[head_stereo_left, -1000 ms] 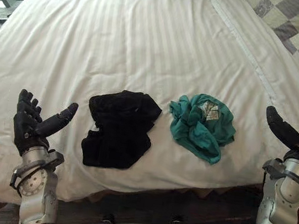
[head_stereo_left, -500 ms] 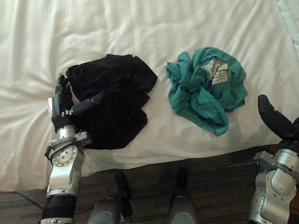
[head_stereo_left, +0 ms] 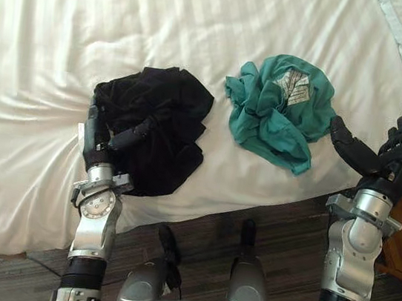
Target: Tidy up the quilt and then pick up the clothes from the bed and put them into the laundry hamper
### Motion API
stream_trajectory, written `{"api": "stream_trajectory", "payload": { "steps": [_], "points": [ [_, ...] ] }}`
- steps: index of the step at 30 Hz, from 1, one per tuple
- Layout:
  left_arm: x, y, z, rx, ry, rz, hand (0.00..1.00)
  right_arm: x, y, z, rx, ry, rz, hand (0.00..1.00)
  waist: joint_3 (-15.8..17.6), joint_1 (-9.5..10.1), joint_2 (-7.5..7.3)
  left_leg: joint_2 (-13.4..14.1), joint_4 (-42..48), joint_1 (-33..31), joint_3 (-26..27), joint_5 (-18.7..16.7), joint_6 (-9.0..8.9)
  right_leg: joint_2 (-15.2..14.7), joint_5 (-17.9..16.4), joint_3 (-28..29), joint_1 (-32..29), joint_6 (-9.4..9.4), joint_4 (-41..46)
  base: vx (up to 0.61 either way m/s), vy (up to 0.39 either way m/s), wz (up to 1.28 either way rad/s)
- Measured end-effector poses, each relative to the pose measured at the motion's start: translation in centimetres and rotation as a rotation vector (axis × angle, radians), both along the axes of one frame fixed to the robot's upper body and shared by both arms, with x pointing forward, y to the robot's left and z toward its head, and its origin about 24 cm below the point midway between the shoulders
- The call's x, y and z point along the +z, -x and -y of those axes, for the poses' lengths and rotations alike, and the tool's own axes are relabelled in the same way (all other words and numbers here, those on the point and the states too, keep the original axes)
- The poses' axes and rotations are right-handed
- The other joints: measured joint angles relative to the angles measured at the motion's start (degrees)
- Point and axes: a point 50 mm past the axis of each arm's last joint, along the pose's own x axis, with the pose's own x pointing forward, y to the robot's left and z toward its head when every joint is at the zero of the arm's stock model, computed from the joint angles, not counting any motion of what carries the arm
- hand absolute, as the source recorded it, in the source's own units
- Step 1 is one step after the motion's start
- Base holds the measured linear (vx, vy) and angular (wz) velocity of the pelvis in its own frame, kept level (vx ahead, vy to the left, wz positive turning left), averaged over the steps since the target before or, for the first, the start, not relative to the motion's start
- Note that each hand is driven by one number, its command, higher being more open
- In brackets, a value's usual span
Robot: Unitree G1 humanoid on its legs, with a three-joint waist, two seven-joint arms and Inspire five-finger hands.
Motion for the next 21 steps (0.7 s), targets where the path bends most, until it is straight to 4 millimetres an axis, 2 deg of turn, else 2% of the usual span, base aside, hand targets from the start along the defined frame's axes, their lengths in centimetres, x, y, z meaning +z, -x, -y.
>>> {"api": "stream_trajectory", "payload": {
  "steps": [7, 11, 16, 21],
  "points": [
    [0.1, -0.2, 0.8, -0.072, -0.032, -0.004, 1.0, -0.7, 0.0, -0.7, 0.036, -0.015, -0.022, 1.0, 0.1, 0.09, -0.25, -0.8, -0.03, -0.02, 0.04, 0.18, 0.65, -0.67, 2.09, -0.08, 0.39, 0.8, -1.12, -0.01, 0.0, 0.0],
    [0.2, -0.4, 1.2, -0.121, -0.049, -0.008, 1.0, -1.3, -0.1, -1.8, 0.082, -0.04, -0.037, 1.0, 0.01, 0.21, -0.61, -0.87, -0.02, 0.14, -0.09, 0.27, 0.97, -0.69, 3.63, -0.16, 0.96, 1.19, -1.91, 0.0, 0.0, 0.0],
    [0.5, -0.4, 2.0, -0.169, -0.067, -0.008, 1.0, -1.9, 0.0, -2.5, 0.12, -0.054, -0.056, 1.0, -0.23, 0.22, -1.25, -1.02, 0.0, 0.34, -0.21, 0.3, 1.25, -0.83, 4.46, -0.19, 1.18, 1.07, -1.92, 0.0, 0.0, 0.0],
    [0.6, -0.5, 3.1, -0.214, -0.254, -0.05, 1.0, -2.8, 0.4, -3.3, 0.146, -0.084, -0.086, 1.0, -0.38, 0.22, -1.81, -1.05, -0.02, 0.98, -0.22, 0.27, 1.39, -0.85, 5.06, -0.18, 1.75, 1.1, -1.93, 0.0, -0.022, -0.02]
  ]
}}
